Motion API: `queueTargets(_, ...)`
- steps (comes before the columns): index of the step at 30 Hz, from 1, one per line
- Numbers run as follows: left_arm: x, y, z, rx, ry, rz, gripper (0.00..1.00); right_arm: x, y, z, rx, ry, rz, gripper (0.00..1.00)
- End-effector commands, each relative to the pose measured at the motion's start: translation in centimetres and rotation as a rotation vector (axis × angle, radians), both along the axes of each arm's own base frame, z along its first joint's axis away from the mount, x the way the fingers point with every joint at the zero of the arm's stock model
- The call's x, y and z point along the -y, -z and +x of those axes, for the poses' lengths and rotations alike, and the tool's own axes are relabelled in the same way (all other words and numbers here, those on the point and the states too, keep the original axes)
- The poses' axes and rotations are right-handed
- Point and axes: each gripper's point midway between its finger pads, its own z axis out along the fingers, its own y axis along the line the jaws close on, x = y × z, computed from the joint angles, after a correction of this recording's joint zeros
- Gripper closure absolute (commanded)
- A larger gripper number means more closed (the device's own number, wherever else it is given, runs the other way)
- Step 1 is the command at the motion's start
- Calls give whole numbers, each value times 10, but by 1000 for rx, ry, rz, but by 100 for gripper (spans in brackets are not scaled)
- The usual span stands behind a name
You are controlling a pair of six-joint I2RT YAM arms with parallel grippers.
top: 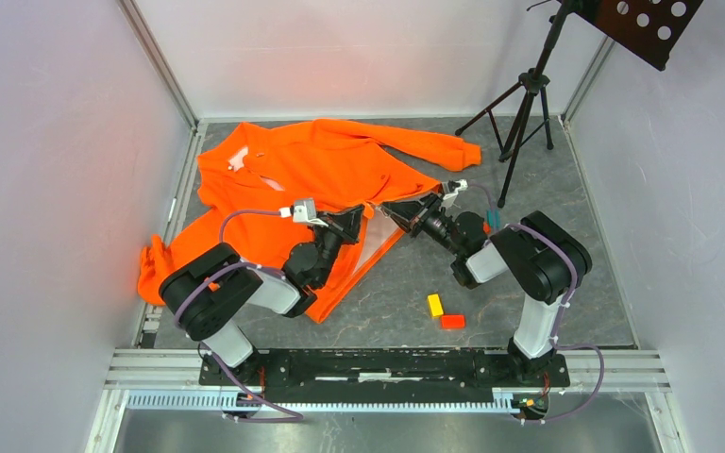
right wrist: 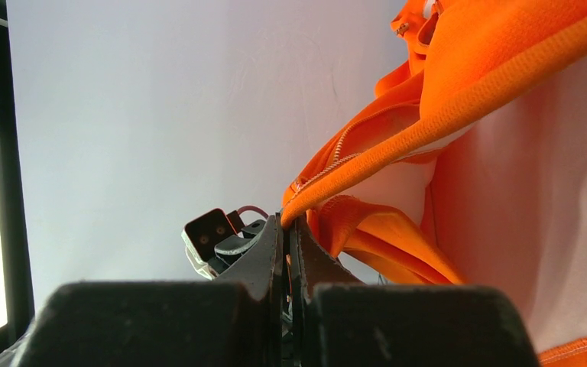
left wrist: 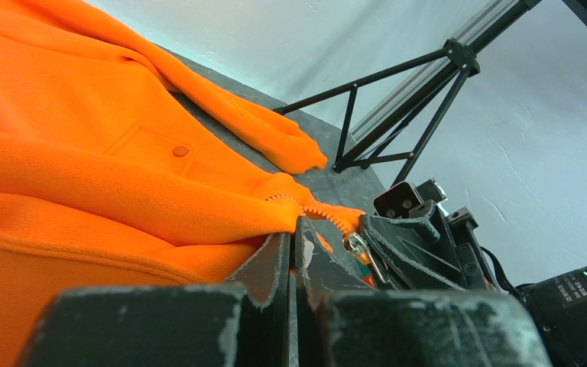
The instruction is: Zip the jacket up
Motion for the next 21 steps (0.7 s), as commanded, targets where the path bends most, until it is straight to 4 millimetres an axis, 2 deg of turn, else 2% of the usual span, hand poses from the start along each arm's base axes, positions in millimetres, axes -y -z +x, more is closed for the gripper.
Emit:
queueTargets(1,-7,-26,-3,71,-28,-40,98,24,-107,-33,449,17,240,100)
queueTargets(12,-3,-30,-2,82,-15,-47,98,16,-98,-32,431,-2,229,100)
queueTargets(21,-3,-30,-2,82,-13,-48,98,14,-101,-34,436,-10,235,100)
